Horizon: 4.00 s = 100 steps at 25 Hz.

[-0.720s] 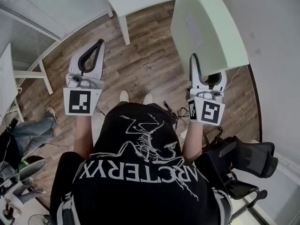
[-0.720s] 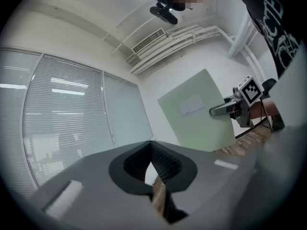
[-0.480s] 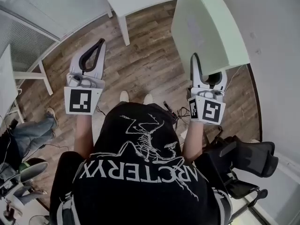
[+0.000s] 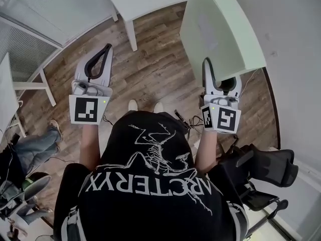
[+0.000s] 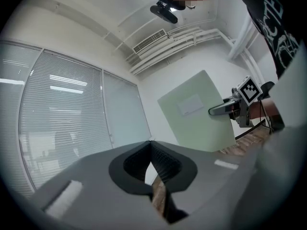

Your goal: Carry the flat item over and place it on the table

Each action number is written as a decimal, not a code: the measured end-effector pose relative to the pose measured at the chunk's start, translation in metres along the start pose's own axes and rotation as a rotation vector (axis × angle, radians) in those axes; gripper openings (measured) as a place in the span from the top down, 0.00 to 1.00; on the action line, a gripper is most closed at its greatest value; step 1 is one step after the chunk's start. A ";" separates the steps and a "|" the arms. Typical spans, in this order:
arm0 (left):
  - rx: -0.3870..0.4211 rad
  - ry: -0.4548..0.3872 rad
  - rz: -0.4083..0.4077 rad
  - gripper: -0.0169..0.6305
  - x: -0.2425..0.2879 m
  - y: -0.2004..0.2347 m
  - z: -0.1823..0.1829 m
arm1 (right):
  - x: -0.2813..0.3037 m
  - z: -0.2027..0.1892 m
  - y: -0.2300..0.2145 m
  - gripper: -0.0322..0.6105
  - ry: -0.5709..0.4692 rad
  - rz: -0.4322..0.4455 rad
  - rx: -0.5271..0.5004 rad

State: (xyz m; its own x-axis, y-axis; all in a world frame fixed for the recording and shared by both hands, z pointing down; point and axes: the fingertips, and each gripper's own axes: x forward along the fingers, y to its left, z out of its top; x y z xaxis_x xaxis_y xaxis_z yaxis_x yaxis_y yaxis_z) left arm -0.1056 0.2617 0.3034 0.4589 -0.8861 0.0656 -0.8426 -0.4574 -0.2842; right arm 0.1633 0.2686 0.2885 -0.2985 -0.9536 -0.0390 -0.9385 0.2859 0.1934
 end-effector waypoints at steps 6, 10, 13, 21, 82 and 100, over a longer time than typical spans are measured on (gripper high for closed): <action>-0.011 -0.011 -0.015 0.98 0.001 0.016 -0.005 | 0.013 0.003 0.014 0.54 0.007 -0.007 -0.007; 0.001 -0.015 -0.009 0.98 0.004 0.035 -0.011 | 0.027 0.005 0.028 0.54 0.013 -0.015 -0.006; -0.006 -0.005 -0.026 0.98 0.005 0.047 -0.020 | 0.037 0.005 0.040 0.54 0.026 -0.021 -0.004; -0.037 0.011 -0.058 0.98 0.008 0.075 -0.045 | 0.056 0.003 0.062 0.54 0.057 -0.040 -0.010; 0.006 0.172 0.064 0.98 0.340 0.233 -0.084 | 0.485 -0.275 -0.094 0.54 0.131 0.011 1.311; 0.027 0.174 0.128 0.98 0.317 0.257 -0.093 | 0.540 -0.411 -0.063 0.54 0.226 -0.212 1.680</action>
State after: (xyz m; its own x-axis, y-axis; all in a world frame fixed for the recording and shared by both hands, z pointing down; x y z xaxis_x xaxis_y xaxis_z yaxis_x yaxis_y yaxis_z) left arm -0.2034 -0.1434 0.3402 0.2913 -0.9373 0.1914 -0.8819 -0.3406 -0.3259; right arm 0.1323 -0.3027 0.6581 -0.2641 -0.9362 0.2320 -0.1367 -0.2018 -0.9698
